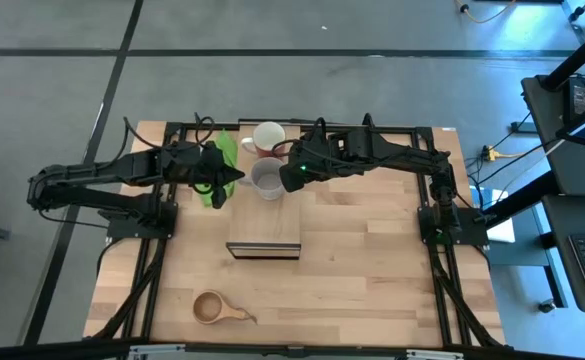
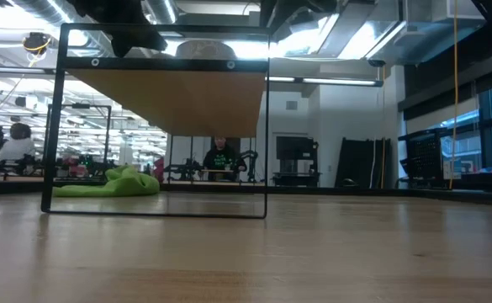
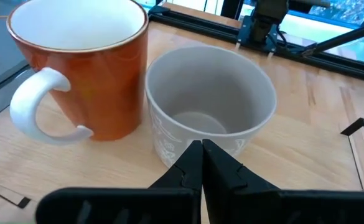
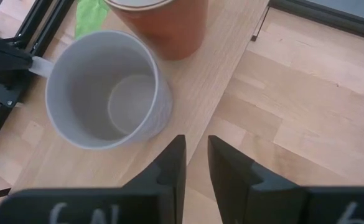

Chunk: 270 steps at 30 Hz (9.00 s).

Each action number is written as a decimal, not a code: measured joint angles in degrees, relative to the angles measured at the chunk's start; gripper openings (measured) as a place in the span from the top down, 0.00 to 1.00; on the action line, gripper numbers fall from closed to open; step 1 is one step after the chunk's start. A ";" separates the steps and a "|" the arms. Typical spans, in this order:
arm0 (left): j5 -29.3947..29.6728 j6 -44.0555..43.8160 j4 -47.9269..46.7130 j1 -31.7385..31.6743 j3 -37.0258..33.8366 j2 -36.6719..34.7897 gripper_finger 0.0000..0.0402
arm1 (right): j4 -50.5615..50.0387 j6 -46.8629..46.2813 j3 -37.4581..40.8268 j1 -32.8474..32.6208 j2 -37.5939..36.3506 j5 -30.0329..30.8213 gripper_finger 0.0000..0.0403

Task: Stack small to large cups/mugs on shelf
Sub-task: Put the gray mug on the shelf, then put the brown mug on the shelf

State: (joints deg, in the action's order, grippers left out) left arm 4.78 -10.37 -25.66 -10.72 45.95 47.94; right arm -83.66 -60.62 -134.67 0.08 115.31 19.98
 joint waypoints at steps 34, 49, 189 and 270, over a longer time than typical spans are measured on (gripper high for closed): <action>-9.01 -23.66 -23.17 13.94 -0.04 -24.61 1.00 | -0.22 2.45 0.00 -2.87 0.02 -3.40 0.83; -4.95 -34.26 -10.26 31.73 -0.02 -16.31 1.00 | -0.17 0.73 0.00 -7.57 0.02 -0.98 0.83; 10.78 -45.99 8.12 57.21 -10.19 17.93 0.73 | 2.78 -23.28 0.02 -23.71 5.03 8.92 0.49; 29.47 -98.08 -23.95 76.68 -6.06 14.21 1.00 | 1.95 -16.76 -0.02 -22.38 4.94 5.30 0.49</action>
State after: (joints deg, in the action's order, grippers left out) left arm 34.25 -108.45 -49.60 65.96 39.89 62.15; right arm -81.71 -77.38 -134.69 -22.31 120.25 25.28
